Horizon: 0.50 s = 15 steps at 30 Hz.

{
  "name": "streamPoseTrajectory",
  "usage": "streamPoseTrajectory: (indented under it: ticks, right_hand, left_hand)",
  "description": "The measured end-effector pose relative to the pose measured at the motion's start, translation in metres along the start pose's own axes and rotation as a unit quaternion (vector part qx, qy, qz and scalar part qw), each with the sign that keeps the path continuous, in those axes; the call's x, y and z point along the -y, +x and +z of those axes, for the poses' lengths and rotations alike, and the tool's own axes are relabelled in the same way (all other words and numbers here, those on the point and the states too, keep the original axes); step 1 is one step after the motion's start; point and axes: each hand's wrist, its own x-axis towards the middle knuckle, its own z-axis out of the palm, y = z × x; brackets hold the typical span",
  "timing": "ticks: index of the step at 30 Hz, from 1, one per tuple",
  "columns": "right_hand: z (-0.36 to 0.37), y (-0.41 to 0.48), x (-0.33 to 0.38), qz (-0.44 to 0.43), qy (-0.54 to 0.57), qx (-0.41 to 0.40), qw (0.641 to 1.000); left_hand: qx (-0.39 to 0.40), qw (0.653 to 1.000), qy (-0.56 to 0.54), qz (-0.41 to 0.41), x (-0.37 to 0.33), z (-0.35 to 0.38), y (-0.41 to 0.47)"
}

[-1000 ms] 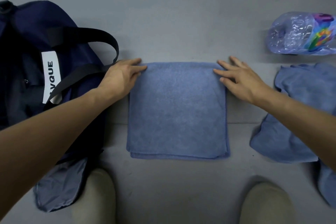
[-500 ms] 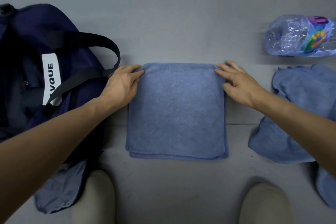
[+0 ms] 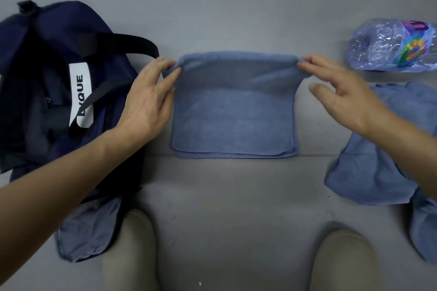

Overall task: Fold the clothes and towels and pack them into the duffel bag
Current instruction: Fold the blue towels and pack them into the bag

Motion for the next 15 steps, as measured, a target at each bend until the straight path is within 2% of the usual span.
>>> streamPoseTrajectory:
  ticks: [3,10,12,15]
  right_hand:
    - [0.017,-0.043,-0.012,-0.013,-0.05,0.047,0.998]
    - [0.068,-0.118,-0.025,-0.104,-0.177,0.197,0.959]
    - [0.073,-0.122,-0.022,-0.111,-0.199,0.214,0.95]
    - [0.072,-0.1,-0.011,-0.105,-0.187,0.182,0.96]
  left_hand:
    - [0.027,0.999,-0.001,0.033,-0.008,0.002,-0.047]
    - [0.191,0.974,0.043,0.114,-0.009,0.026,-0.13]
    - [0.2,0.97,0.047,0.127,-0.008,0.025,-0.137]
    - [0.183,0.977,0.037,0.107,-0.016,0.019,-0.128]
